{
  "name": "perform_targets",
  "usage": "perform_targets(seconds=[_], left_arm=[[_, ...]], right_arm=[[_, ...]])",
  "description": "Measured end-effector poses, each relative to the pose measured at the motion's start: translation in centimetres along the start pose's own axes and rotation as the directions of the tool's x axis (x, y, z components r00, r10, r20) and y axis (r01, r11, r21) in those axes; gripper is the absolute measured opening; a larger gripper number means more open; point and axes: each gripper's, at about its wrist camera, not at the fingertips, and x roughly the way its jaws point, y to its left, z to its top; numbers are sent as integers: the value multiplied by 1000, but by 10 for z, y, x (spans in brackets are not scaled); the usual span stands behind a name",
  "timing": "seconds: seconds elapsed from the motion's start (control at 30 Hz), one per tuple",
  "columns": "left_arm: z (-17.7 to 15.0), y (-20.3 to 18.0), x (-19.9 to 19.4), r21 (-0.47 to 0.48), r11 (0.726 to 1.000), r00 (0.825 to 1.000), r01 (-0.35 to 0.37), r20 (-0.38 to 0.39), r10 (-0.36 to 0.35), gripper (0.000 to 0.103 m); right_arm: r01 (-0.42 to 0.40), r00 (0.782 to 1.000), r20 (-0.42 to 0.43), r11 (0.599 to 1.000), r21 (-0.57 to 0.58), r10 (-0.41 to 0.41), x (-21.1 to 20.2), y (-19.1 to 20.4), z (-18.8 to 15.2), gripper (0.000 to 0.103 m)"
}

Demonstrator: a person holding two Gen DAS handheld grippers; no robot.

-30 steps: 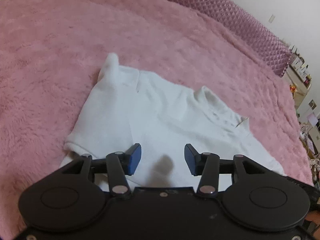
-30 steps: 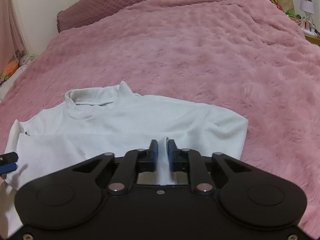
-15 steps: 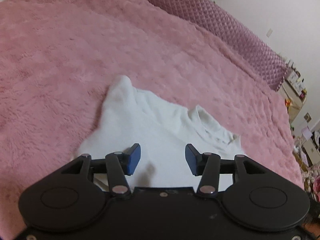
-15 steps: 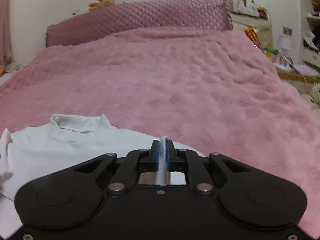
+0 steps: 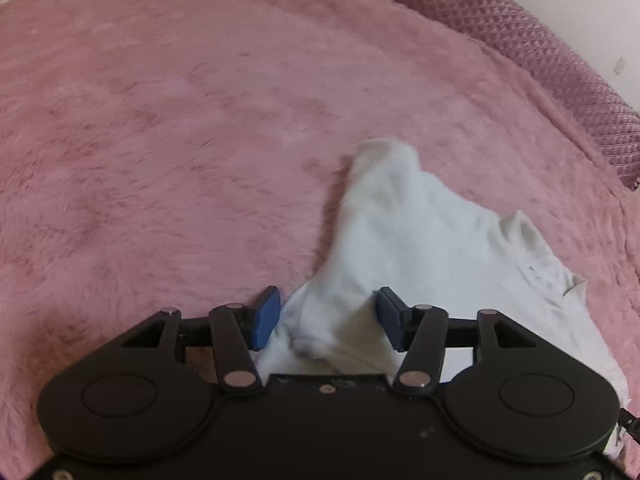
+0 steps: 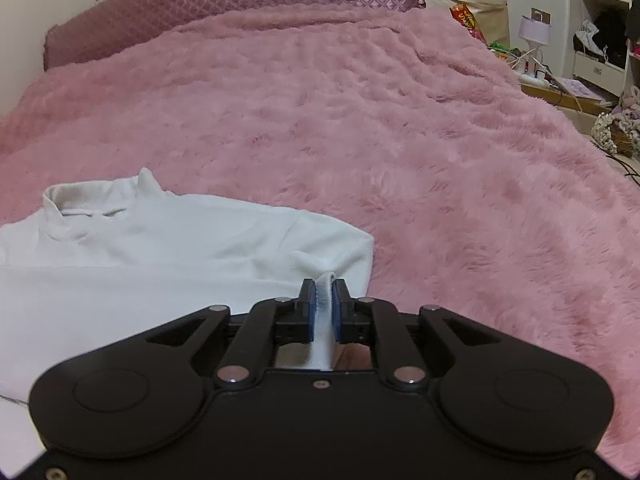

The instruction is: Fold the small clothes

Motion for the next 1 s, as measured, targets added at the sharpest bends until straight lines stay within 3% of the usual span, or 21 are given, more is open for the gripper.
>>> perform_targets(seconds=[0.07, 0.13, 0.23, 0.3, 0.37, 0.43, 0.47, 0.53, 0.57, 0.63, 0.7, 0.87, 1.0], left_arm=[[2, 1, -4, -15, 1000, 1000, 11, 4, -11, 56], [6, 0, -12, -27, 999, 999, 28, 37, -27, 55], [14, -7, -30, -17, 990, 981, 140, 135, -136, 56], [20, -12, -33, 5, 977, 964, 215, 157, -213, 57], [25, -15, -22, -7, 958, 953, 287, 104, -285, 57], [26, -16, -6, -27, 955, 954, 297, 40, -296, 57], [26, -16, -1, -28, 961, 961, 275, 21, -274, 57], [24, -12, 7, -29, 967, 968, 252, -2, -252, 57], [23, -8, 9, -36, 969, 969, 246, -4, -246, 57], [21, -2, 11, -42, 970, 971, 238, -10, -238, 57], [22, 3, 13, -39, 976, 976, 216, -7, -217, 57], [18, 17, 13, -69, 969, 971, 239, -11, -240, 57], [16, 18, 10, -73, 966, 968, 249, -8, -250, 58]], right_arm=[[25, 1000, 3, 1000, -3, -25, -3, 2, 0, 13], [71, 997, 43, 998, -1, -70, -11, 5, 0, 32], [76, 990, 117, 997, -12, -74, -26, 14, 4, 32], [33, 985, 169, 999, -41, -26, -37, 28, 8, 32], [-62, 974, 216, 996, -68, 76, -46, 48, 15, 32], [-166, 955, 234, 982, -95, 184, -50, 69, 21, 32], [-252, 936, 224, 961, -117, 273, -48, 82, 26, 32], [-422, 876, 181, 892, -161, 447, -40, 108, 36, 32], [-512, 827, 150, 836, -196, 542, -34, 124, 41, 32], [-625, 746, 83, 737, -256, 661, -18, 152, 50, 32], [-699, 686, -15, 653, -290, 727, 4, 179, 58, 32], [-788, 593, -219, 501, -359, 775, 44, 230, 62, 32], [-795, 574, -285, 439, -418, 768, 54, 254, 59, 32]])
